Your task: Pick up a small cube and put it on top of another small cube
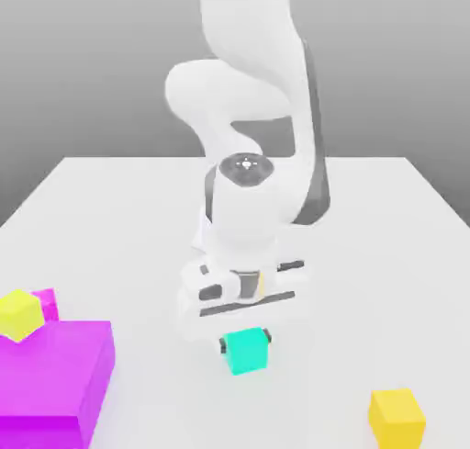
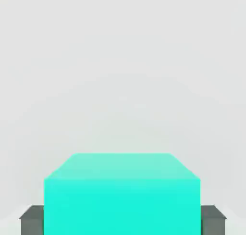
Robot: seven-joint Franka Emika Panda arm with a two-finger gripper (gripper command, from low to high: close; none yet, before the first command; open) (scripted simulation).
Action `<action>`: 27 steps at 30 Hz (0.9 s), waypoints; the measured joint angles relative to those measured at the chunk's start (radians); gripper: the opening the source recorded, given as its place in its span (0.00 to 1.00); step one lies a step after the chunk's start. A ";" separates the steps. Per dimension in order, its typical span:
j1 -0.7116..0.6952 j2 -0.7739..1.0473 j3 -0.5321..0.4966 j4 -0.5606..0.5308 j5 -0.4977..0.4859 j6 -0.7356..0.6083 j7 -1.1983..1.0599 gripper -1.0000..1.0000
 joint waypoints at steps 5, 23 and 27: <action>0.000 -0.054 -0.003 -0.009 -0.010 -0.045 0.007 0.00; 0.175 -0.105 0.099 0.372 -0.047 -0.477 -0.179 0.00; 0.212 -0.029 0.137 0.494 -0.073 -0.526 -0.222 0.00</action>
